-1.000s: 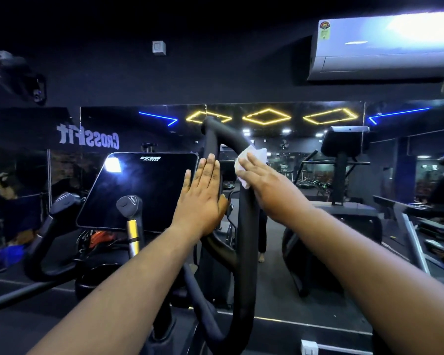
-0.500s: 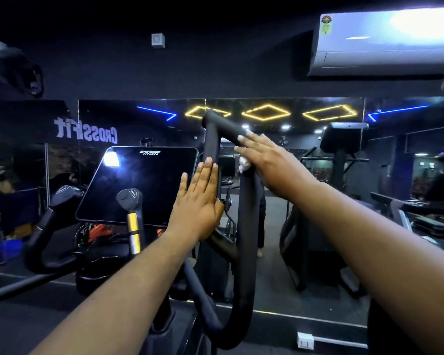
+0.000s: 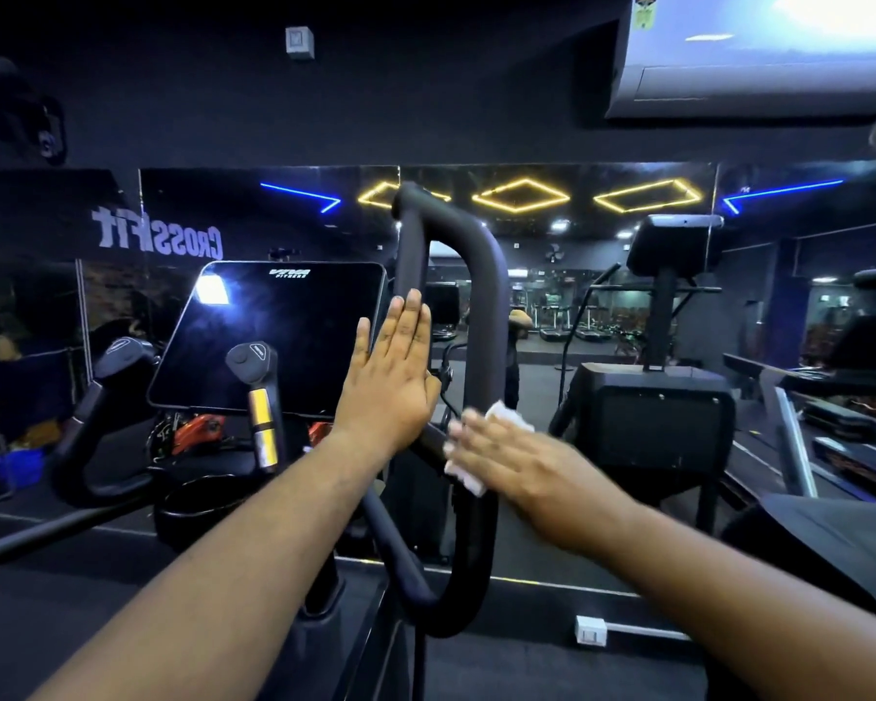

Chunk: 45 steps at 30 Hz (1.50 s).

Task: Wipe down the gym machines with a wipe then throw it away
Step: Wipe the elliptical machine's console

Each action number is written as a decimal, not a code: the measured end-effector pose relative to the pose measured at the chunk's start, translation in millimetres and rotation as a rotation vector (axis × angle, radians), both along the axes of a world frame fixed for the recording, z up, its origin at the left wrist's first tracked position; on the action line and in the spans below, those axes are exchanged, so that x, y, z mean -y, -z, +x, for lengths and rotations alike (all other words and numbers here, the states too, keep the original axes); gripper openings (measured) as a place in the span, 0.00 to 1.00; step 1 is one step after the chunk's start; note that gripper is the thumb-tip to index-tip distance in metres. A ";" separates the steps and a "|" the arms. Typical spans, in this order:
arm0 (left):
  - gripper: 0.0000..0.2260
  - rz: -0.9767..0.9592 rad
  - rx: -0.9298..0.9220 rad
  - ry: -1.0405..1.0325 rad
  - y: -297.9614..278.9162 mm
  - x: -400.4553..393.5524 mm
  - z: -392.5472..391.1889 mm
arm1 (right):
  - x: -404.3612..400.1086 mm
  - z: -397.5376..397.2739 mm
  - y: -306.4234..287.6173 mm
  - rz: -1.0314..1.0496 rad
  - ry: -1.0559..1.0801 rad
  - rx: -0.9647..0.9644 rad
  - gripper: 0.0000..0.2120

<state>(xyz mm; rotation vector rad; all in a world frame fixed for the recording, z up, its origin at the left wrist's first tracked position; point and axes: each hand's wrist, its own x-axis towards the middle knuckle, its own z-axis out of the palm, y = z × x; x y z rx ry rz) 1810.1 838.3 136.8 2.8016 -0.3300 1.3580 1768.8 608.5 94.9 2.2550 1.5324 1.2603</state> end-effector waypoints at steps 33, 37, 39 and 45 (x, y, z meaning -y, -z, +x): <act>0.35 0.036 -0.049 -0.005 12.3 -2.4 -10.3 | -22.7 13.2 -119.0 0.347 0.008 0.127 0.27; 0.34 0.035 -0.076 -0.053 11.7 -0.6 -13.0 | -25.3 29.9 -85.6 0.094 0.197 0.135 0.32; 0.33 0.021 -0.076 -0.034 13.8 -0.9 -11.3 | -18.1 32.0 -49.3 0.078 0.162 0.099 0.31; 0.34 0.029 -0.092 -0.037 13.3 -2.6 -12.0 | -1.4 12.5 17.9 0.028 -0.020 -0.043 0.27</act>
